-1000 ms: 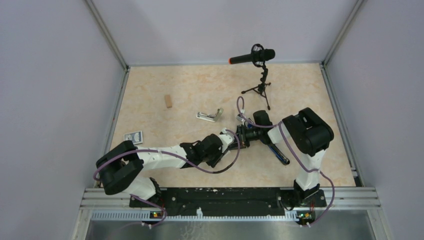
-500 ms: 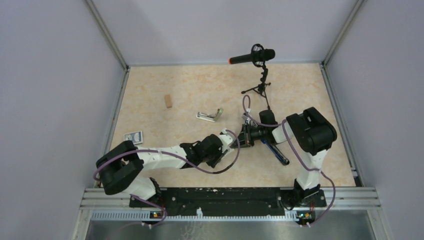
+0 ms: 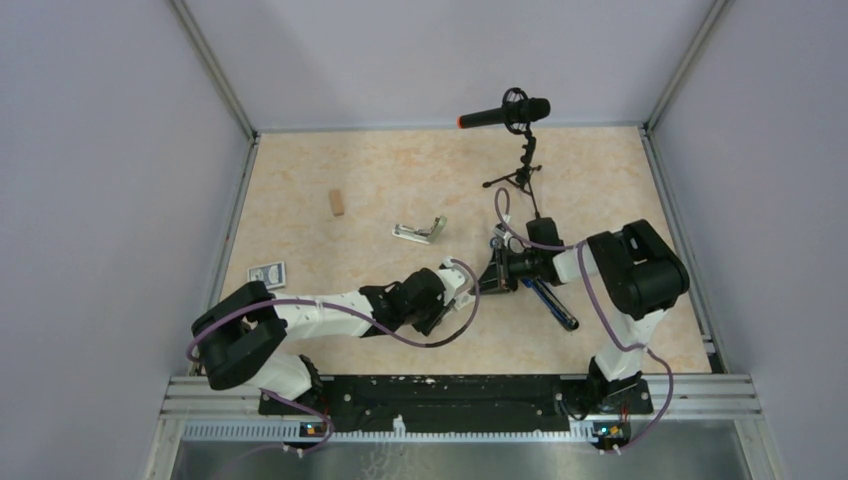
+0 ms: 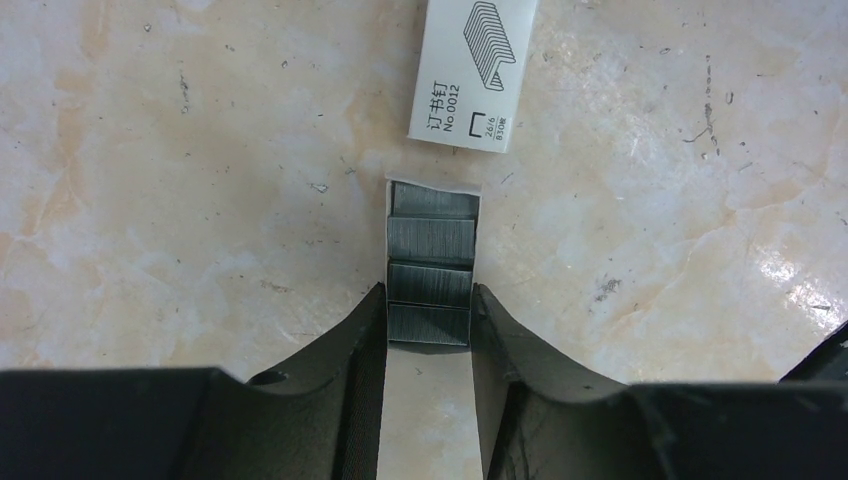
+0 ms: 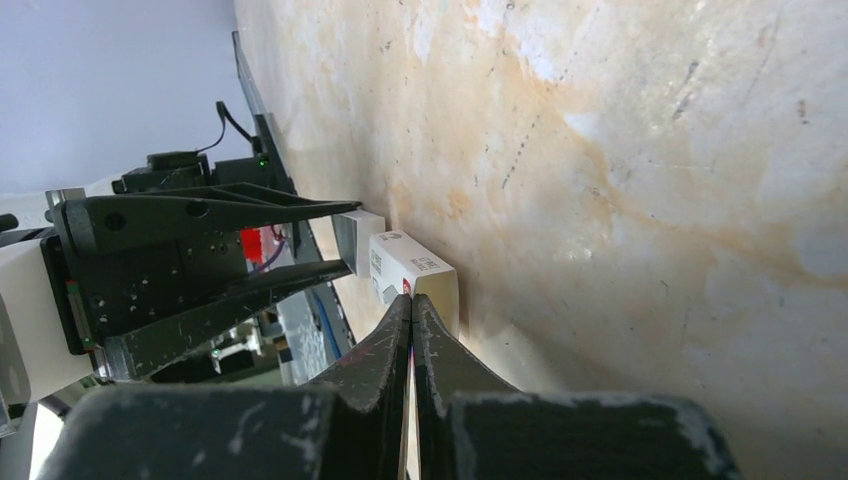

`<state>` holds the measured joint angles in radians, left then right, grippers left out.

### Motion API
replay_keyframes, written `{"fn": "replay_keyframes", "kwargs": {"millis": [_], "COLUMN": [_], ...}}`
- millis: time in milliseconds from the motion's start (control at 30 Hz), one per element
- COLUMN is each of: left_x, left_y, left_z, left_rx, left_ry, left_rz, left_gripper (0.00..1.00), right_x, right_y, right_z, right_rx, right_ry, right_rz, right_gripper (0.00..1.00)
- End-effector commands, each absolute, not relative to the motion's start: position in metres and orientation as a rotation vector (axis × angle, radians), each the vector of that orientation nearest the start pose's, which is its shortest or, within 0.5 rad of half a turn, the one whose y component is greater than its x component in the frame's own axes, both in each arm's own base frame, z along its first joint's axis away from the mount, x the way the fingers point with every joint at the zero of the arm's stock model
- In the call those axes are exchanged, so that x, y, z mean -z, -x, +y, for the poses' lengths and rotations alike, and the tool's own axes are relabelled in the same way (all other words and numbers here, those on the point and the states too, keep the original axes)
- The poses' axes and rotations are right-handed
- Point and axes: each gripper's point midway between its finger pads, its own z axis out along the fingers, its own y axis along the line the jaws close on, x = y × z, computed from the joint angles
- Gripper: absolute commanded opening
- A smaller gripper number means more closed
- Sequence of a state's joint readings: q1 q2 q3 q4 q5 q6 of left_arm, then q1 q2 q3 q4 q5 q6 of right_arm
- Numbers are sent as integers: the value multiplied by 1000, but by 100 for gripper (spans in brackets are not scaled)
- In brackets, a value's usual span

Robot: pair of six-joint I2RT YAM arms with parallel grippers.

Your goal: Load the staples into the stapler

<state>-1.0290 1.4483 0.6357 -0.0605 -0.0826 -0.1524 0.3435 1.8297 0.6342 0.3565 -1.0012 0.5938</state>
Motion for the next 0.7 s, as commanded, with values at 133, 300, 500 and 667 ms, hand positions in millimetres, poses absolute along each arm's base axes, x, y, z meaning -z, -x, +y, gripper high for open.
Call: {"fn": "replay_keyframes", "kwargs": {"millis": [133,300,500,667], "left_x": [-37,-78,-142,-181], "left_y": [-175,-182,-209,-250], "left_z": [-279,-295,-295,-256], "left_rx": [458,543,540,520], "left_ry": [-986,-930,-798,-561], "left_rz": [2262,2174,2051,2028], "left_gripper": [61,73,98,99], "right_x": [-48,-66,-92,-102], "right_y": [-248,-253,-260,-264], "right_z": [253,252,250,243], "right_rx": [-1563,-1523,-1453,-1351], "right_ry": [257,274,267,230], "right_rz": [2438,2416,2387,2390], "right_gripper": [11,22,32,46]}}
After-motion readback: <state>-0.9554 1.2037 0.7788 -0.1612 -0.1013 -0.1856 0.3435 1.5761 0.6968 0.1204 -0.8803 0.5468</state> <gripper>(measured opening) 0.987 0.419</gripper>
